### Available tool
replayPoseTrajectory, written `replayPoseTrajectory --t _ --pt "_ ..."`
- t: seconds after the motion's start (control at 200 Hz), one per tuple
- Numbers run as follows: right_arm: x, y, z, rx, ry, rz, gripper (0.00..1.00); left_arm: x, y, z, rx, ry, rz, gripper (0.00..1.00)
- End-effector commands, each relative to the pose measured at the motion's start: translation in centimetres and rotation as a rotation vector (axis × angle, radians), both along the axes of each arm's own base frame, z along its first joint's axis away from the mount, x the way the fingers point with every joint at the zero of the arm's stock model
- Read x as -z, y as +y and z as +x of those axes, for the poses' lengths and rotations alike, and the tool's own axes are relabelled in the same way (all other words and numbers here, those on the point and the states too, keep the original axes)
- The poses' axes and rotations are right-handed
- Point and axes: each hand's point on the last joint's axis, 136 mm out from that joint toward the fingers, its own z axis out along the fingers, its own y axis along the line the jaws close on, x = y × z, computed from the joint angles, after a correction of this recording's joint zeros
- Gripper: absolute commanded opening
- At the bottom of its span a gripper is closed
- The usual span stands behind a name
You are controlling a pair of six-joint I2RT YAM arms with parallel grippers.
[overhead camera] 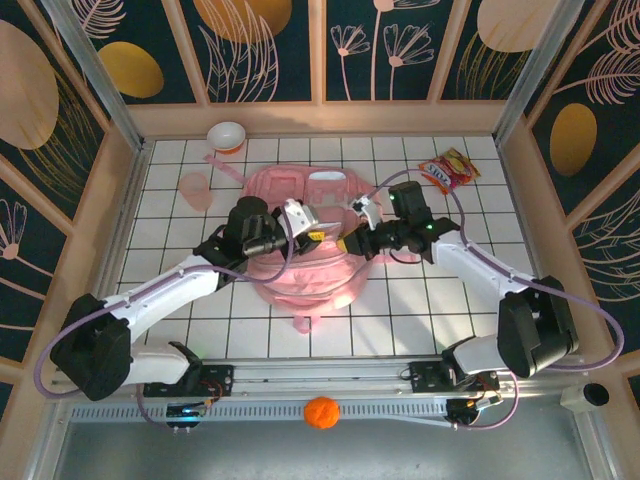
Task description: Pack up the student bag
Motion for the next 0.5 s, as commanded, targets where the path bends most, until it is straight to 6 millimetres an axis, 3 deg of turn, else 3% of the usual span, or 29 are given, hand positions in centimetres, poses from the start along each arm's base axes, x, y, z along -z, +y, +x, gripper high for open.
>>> replayPoseTrajectory --t 0.0,0.14,0.28,0.495 --pt "-0.5 -0.9 0.5 0.069 0.054 0.010 0.00 -3.3 3.4 2.8 -0.269 0.118 -0.197 0.64" --pt "0.3 -0.4 0.3 0.069 0.100 -0.029 0.00 0.3 8.5 3.9 -0.516 0.416 -0.288 0.65" --pt "0.8 -0.3 0.3 0.100 0.116 -0.058 0.00 4.8 11.7 2.5 -0.706 0.592 -0.365 0.65" --pt "0.4 -0.2 0.2 0.119 0.113 -0.056 0.00 9.1 12.3 0.4 -0.799 0.809 -0.462 0.63"
